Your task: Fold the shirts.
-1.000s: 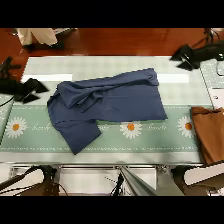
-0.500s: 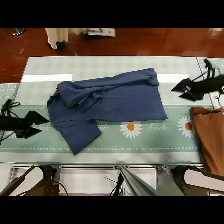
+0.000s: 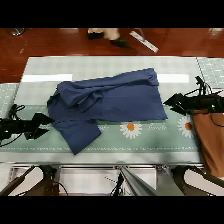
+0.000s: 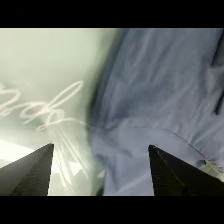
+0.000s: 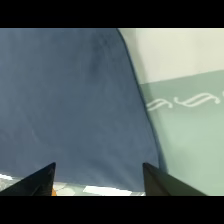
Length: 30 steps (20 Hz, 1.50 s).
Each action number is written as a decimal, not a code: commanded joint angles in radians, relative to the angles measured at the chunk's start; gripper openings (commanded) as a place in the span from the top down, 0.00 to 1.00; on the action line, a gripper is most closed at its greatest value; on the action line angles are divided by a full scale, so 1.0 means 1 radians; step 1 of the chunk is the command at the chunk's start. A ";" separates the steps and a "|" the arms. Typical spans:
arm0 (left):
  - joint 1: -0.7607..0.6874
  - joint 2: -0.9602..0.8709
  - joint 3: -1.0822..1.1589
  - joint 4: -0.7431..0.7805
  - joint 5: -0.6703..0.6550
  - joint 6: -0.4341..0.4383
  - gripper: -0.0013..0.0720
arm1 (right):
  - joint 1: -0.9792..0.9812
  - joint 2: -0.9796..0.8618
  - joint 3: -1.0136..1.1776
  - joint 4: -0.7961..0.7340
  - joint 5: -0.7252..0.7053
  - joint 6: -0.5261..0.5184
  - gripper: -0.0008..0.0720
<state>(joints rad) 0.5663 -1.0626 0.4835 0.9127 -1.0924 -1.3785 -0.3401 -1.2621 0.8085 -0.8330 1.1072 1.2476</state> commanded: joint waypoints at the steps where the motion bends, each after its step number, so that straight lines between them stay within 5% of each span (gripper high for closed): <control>1: -0.064 -0.038 -0.005 -0.069 0.074 0.032 0.02 | 0.001 0.005 -0.013 0.040 -0.012 -0.012 0.14; 5: -0.157 -0.084 -0.002 -0.083 0.120 0.032 0.04 | -0.009 0.005 -0.013 0.044 -0.036 -0.011 0.14; 6: -0.163 -0.086 -0.002 -0.083 0.124 0.032 0.29 | -0.025 0.005 -0.010 0.046 -0.040 -0.011 0.14; 7: -0.161 -0.085 -0.002 -0.083 0.119 0.033 0.85 | -0.049 0.005 -0.006 0.049 -0.039 -0.011 0.14; 8: -0.160 -0.085 -0.002 -0.084 0.113 0.040 0.94 | -0.084 0.005 -0.004 0.055 -0.034 -0.011 0.14; 15: -0.161 -0.085 -0.002 -0.083 0.101 0.040 0.96 | -0.160 -0.022 -0.021 -0.126 0.009 0.045 0.14; 27: -0.161 -0.085 -0.002 -0.083 0.087 0.039 0.96 | 0.054 -0.163 -0.023 -0.023 -0.032 0.052 0.14; 28: -0.162 -0.085 -0.002 -0.083 0.087 0.040 0.96 | 0.077 -0.163 -0.023 -0.022 -0.028 0.052 0.19; 30: -0.163 -0.085 -0.002 -0.084 0.086 0.040 0.96 | 0.120 -0.163 -0.023 -0.022 -0.024 0.045 0.50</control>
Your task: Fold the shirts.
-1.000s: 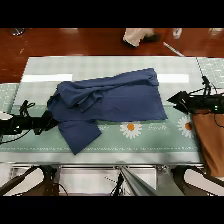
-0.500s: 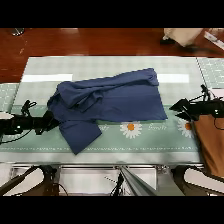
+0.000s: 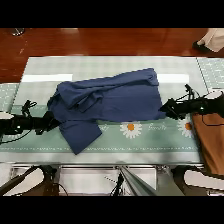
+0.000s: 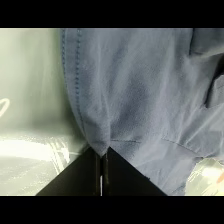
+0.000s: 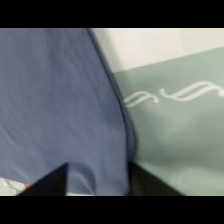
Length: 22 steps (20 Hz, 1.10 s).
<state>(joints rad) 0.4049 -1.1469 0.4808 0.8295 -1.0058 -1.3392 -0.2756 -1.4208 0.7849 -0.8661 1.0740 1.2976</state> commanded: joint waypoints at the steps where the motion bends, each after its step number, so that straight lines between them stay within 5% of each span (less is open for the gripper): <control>1: -0.003 0.000 0.000 0.000 -0.007 0.001 0.96 | 0.077 -0.004 0.000 0.011 0.008 -0.008 0.67; 2: -0.003 0.001 0.001 -0.006 -0.012 0.001 0.96 | 0.093 -0.004 0.003 0.013 0.007 -0.027 0.87; 3: -0.002 0.006 0.003 -0.025 -0.020 0.015 0.96 | 0.101 -0.003 0.020 0.018 0.019 -0.034 0.97; 7: -0.002 0.103 0.147 -0.262 -0.056 0.124 0.96 | 0.100 0.029 0.316 0.022 0.179 -0.005 0.97; 13: 0.003 0.284 0.670 -0.403 0.094 0.113 0.96 | 0.100 0.055 1.164 -0.014 0.301 0.162 0.97; 16: 0.038 0.350 0.925 -0.358 0.081 0.111 0.96 | 0.099 0.151 1.386 -0.055 0.310 0.180 0.97; 22: 0.130 0.593 1.150 0.069 0.080 0.016 0.96 | 0.097 0.564 1.228 -0.234 0.328 0.181 0.97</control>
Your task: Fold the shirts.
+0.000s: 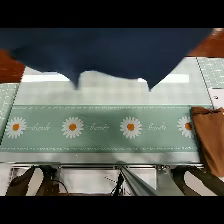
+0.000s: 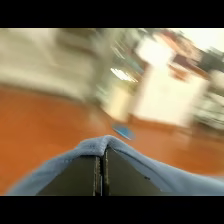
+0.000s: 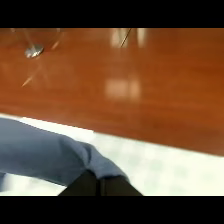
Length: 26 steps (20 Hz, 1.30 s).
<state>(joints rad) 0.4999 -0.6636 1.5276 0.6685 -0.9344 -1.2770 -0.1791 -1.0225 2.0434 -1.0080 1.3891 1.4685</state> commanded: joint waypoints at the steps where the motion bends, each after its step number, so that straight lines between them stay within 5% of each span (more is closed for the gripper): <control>1: 0.035 0.157 0.112 0.323 0.008 -0.098 0.96 | 0.000 0.217 -0.041 -0.122 0.023 0.016 0.97; 7: -0.142 0.350 0.111 0.744 -0.115 -0.195 0.96 | 0.000 0.375 -0.041 -0.259 0.171 0.067 0.97; 13: -0.249 0.329 -0.066 0.763 -0.216 -0.231 0.96 | 0.000 0.370 -0.222 -0.242 0.237 0.083 0.97; 16: -0.249 0.279 -0.314 0.737 -0.174 -0.240 0.96 | 0.000 0.358 -0.488 -0.215 0.151 0.035 0.97; 20: -0.251 0.082 -0.589 0.563 0.030 -0.225 0.96 | 0.000 0.219 -0.808 -0.082 -0.154 -0.056 0.97; 26: -0.251 -0.472 -0.518 0.298 0.168 -0.225 0.96 | 0.019 -0.276 -0.773 0.060 -0.429 -0.124 0.97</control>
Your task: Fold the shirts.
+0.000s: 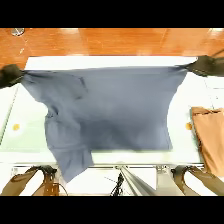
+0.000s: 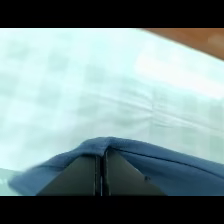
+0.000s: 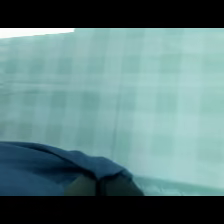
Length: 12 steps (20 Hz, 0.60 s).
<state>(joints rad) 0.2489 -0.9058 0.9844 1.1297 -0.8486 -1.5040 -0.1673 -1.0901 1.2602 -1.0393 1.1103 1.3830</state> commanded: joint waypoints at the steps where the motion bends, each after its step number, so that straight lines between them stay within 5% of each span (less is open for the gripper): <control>1: 0.000 -0.315 0.070 -0.220 0.078 -0.001 0.96 | 0.007 -0.304 0.074 0.104 -0.127 -0.038 0.97; 6: -0.051 -0.550 0.248 -0.318 0.072 0.017 0.96 | 0.007 -0.657 0.417 0.126 -0.046 0.043 0.97; 9: -0.055 -0.593 0.259 -0.316 0.034 -0.056 0.96 | 0.006 -0.730 0.473 0.144 0.008 0.073 0.97; 12: -0.053 -0.592 0.260 -0.311 -0.099 0.082 0.96 | 0.004 -0.739 0.473 0.121 0.094 0.054 0.97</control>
<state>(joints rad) 0.1974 -1.4719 1.2297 0.8314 -0.8406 -1.5005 -0.1616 -1.7851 1.7004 -0.9127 1.1240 1.4345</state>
